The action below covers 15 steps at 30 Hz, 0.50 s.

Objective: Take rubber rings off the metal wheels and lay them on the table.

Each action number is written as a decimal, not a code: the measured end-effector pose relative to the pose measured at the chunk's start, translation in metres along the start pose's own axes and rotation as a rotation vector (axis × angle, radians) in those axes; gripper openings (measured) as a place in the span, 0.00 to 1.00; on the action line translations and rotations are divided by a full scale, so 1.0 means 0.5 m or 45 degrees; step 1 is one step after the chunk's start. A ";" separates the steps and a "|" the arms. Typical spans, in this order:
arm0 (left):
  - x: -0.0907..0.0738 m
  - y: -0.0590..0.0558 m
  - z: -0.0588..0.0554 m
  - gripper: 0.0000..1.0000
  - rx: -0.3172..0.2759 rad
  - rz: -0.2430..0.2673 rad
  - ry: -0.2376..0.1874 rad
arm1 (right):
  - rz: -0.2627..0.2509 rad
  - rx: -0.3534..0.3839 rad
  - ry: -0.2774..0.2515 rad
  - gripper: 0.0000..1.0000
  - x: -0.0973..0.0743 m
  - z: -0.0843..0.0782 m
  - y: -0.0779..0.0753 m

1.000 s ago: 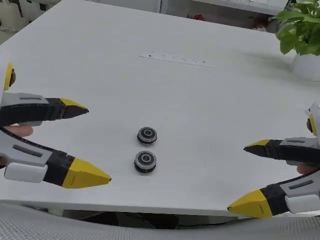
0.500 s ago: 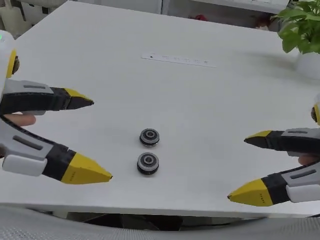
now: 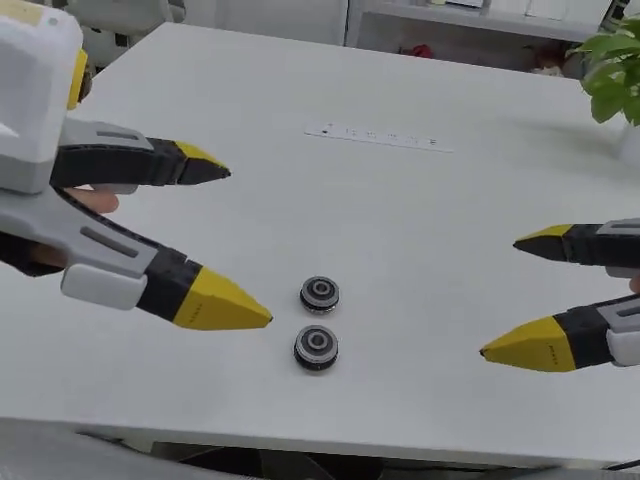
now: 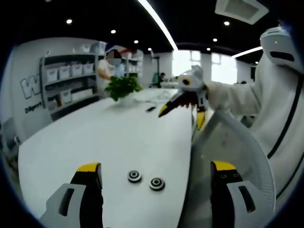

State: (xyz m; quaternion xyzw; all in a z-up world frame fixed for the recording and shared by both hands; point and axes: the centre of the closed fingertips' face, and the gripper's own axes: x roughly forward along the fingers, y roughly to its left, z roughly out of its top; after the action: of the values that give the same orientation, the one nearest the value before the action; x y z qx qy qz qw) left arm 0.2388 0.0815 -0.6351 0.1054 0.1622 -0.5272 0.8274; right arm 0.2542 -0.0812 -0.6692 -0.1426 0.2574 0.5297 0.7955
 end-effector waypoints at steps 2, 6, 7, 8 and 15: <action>0.006 0.006 0.015 0.96 0.017 -0.007 -0.011 | -0.008 -0.011 -0.020 0.90 -0.004 0.015 -0.005; 0.019 0.019 0.036 0.95 0.045 -0.010 -0.029 | -0.013 -0.025 -0.053 0.90 -0.007 0.036 -0.015; 0.024 0.023 0.041 0.95 0.043 -0.011 -0.039 | -0.014 -0.029 -0.058 0.89 -0.007 0.040 -0.016; 0.029 0.023 0.044 0.95 0.040 -0.017 -0.045 | -0.013 -0.034 -0.064 0.89 -0.006 0.046 -0.016; 0.065 0.025 0.038 0.93 0.007 -0.039 -0.058 | 0.012 -0.047 -0.082 0.88 0.014 0.062 -0.013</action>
State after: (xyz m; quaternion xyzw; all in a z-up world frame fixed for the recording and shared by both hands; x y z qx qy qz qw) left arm 0.2657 0.0530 -0.6297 0.0932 0.1435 -0.5425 0.8224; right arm 0.2705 -0.0628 -0.6480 -0.1390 0.2226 0.5425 0.7980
